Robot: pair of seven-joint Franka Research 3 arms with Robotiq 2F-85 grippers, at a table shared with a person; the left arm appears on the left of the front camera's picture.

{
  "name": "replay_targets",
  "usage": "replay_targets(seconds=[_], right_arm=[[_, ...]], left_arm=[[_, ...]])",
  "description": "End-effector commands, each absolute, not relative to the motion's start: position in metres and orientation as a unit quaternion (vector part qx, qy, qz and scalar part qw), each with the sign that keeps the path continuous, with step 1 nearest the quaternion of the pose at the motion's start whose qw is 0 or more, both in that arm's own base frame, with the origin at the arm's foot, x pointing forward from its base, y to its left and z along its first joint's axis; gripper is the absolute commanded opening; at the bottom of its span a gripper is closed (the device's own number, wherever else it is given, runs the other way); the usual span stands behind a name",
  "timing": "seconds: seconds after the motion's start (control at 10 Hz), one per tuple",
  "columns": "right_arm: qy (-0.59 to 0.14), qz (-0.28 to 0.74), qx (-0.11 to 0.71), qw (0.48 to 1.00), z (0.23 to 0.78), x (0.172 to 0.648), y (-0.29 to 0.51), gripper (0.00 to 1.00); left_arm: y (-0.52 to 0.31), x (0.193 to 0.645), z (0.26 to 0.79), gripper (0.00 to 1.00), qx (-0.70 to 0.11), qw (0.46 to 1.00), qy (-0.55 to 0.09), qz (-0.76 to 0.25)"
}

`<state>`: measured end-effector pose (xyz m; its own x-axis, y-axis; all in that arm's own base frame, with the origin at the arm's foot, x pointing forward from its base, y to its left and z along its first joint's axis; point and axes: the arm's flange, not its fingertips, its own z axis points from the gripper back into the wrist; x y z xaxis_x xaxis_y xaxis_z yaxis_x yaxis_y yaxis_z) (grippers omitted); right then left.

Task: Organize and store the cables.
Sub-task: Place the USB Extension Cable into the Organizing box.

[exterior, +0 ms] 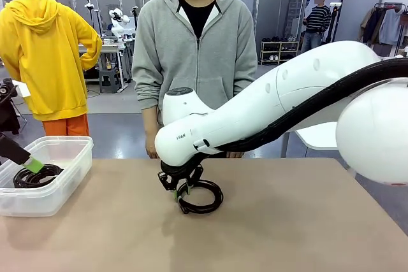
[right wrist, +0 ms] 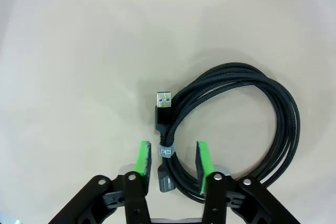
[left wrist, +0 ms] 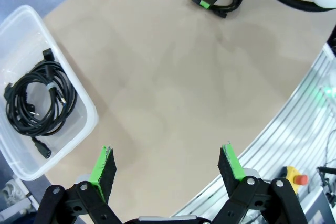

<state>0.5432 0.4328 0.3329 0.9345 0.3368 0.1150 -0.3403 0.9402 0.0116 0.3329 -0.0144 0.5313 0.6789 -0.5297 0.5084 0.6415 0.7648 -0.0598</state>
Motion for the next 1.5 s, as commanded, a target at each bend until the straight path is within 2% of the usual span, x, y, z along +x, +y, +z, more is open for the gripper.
replay_targets(seconds=[0.0,0.2,0.3,0.5,0.7,0.9,1.1,1.3,1.4], right_arm=[[-0.067,0.177,0.031,0.981,0.34,0.529,0.411,1.0],[-0.094,0.171,0.065,0.979,0.376,0.518,0.379,1.0],[-0.103,0.186,0.104,0.972,0.398,0.507,0.348,0.98],[-0.141,0.219,0.178,0.949,0.434,0.486,0.281,1.0],[-0.207,0.289,0.185,0.916,0.455,0.456,0.217,1.0],[-0.242,0.341,0.167,0.893,0.454,0.428,0.151,1.0],[-0.261,0.373,0.188,0.87,0.449,0.402,0.093,1.0],[-0.25,0.4,0.179,0.864,0.44,0.376,0.041,1.0],[-0.244,0.4,0.18,0.865,0.438,0.369,0.019,1.0]], left_arm=[[-0.023,0.334,0.535,0.99,-0.117,0.908,-0.228,-0.331],[-0.044,0.331,0.545,0.99,-0.115,0.909,-0.206,-0.343],[-0.056,0.329,0.551,0.99,-0.124,0.907,-0.201,-0.348],[-0.075,0.336,0.552,0.99,-0.132,0.914,-0.177,-0.34],[-0.109,0.353,0.548,0.99,-0.145,0.927,-0.133,-0.319],[-0.154,0.371,0.541,0.99,-0.15,0.939,-0.105,-0.292],[-0.201,0.392,0.533,0.99,-0.163,0.955,-0.064,-0.24],[-0.242,0.412,0.515,0.99,-0.176,0.961,-0.059,-0.206],[-0.257,0.42,0.51,0.99,-0.162,0.966,-0.08,-0.184]])
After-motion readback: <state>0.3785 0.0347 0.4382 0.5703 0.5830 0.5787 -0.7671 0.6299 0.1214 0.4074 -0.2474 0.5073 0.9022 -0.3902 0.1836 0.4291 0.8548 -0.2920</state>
